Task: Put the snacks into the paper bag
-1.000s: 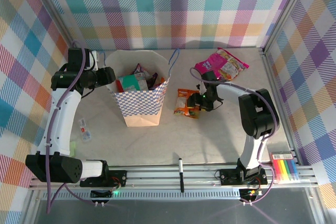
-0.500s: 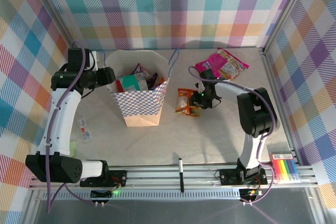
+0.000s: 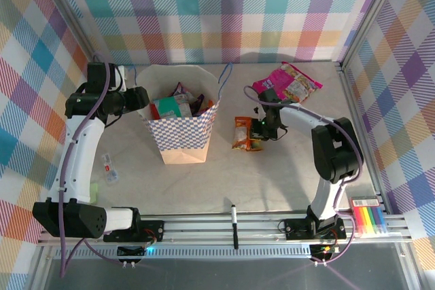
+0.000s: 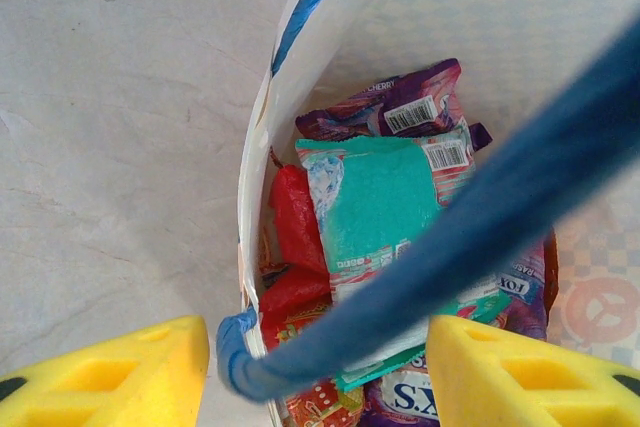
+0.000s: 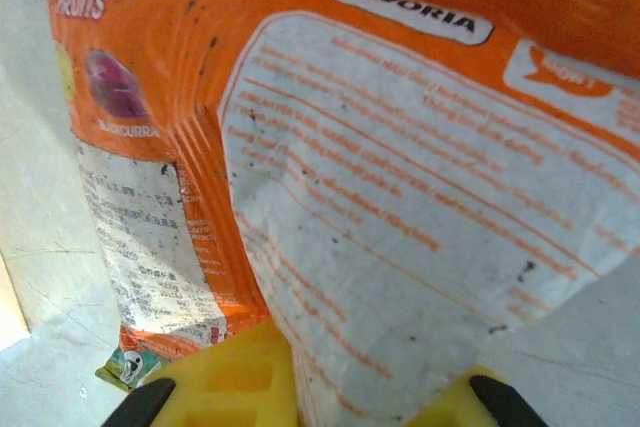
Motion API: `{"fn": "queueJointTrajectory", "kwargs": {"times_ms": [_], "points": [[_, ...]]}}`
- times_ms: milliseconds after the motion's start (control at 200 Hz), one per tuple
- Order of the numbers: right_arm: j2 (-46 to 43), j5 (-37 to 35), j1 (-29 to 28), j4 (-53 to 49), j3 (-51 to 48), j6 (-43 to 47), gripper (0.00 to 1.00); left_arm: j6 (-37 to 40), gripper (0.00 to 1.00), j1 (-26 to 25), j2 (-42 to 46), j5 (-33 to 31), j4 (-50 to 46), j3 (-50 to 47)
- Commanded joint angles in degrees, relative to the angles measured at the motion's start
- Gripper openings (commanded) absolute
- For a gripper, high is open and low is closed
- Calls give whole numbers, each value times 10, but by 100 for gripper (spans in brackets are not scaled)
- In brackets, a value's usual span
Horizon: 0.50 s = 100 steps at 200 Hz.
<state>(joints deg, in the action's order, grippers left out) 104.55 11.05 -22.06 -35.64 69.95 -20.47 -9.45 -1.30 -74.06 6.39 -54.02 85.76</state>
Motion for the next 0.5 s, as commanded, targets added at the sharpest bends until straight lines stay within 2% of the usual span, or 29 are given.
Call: {"fn": "queueJointTrajectory", "kwargs": {"times_ms": [0, 495], "points": [[-29, -32, 0, -58, 8, 18, 12, -6, 59, 3, 16, 4, -4, 10], [-137, -57, 0, -121, 55, 35, 11, -7, 60, 3, 16, 15, 7, 14]]}}
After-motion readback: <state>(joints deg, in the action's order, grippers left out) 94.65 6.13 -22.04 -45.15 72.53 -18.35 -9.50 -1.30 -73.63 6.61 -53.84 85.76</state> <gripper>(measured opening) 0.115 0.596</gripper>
